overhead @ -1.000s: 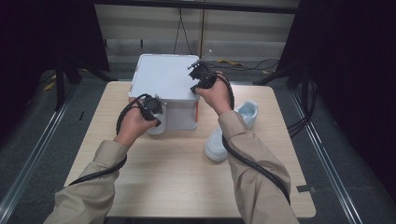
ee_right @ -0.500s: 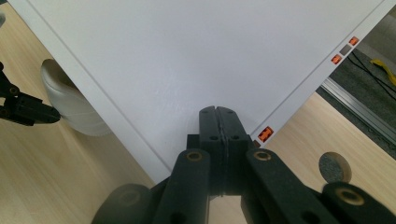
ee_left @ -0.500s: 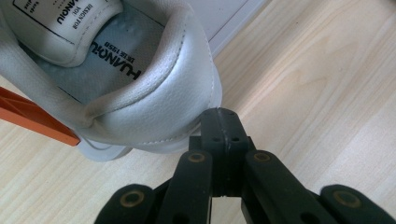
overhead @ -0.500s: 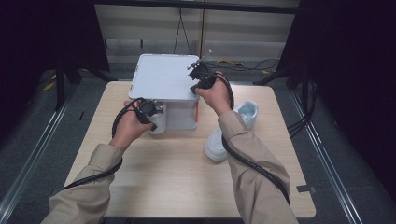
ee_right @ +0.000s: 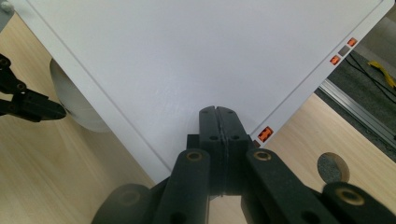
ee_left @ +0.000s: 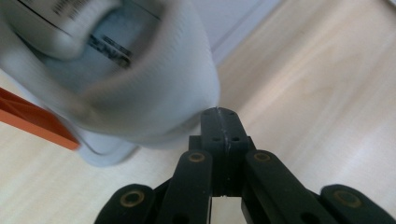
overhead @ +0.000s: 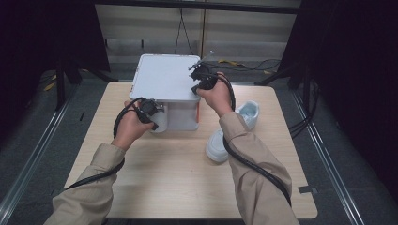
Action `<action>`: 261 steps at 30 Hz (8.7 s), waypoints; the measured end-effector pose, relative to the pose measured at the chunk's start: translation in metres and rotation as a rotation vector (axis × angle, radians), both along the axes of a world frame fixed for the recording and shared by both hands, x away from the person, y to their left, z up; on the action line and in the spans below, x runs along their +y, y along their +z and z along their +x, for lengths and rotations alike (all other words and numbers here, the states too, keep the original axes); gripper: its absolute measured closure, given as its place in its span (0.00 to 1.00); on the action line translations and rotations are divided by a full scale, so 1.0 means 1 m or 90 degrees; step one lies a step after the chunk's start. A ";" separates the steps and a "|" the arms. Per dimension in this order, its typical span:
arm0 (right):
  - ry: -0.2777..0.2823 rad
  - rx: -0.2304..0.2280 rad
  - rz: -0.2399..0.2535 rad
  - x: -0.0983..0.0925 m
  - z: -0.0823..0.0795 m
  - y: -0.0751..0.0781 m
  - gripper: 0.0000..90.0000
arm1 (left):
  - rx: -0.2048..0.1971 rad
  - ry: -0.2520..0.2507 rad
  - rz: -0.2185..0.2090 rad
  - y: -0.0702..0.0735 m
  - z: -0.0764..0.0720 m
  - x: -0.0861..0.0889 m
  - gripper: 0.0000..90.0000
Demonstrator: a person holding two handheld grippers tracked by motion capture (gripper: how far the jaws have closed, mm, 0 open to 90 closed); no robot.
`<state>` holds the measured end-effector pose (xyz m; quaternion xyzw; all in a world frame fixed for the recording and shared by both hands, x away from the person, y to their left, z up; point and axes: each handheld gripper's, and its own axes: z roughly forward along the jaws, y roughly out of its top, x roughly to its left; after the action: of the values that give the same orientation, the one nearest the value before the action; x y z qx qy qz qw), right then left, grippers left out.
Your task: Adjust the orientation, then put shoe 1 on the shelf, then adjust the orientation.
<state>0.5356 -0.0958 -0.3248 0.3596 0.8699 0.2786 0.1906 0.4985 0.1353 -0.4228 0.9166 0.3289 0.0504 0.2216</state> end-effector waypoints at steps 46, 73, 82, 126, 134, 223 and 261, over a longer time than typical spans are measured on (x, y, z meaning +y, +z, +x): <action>-0.019 0.100 -0.018 -0.108 -0.073 -0.016 0.39 | -0.013 -0.011 -0.071 0.097 -0.018 0.015 0.34; -0.047 0.127 -0.019 -0.150 -0.071 -0.038 0.39 | -0.095 0.013 -0.076 0.119 0.039 -0.004 0.64; -0.046 0.133 -0.039 -0.157 -0.063 -0.037 0.38 | -0.094 0.035 -0.064 0.105 0.049 0.001 0.89; -0.003 0.165 -0.078 -0.163 -0.047 -0.063 0.34 | -0.086 0.091 -0.131 0.092 0.044 0.012 1.00; 0.036 0.176 -0.104 -0.166 -0.050 -0.064 0.34 | -0.090 0.097 -0.132 0.092 0.042 0.011 1.00; -0.022 0.286 -0.111 -0.134 -0.096 -0.093 0.80 | -0.112 0.101 -0.144 0.089 0.035 0.008 1.00; -0.027 0.288 -0.106 -0.117 -0.137 -0.048 0.89 | -0.109 0.108 -0.143 0.089 0.034 0.006 1.00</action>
<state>0.3983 -0.2132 -0.3730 0.4139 0.9027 0.1145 0.0255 0.5329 0.1414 -0.3337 0.8472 0.3889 0.1095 0.3450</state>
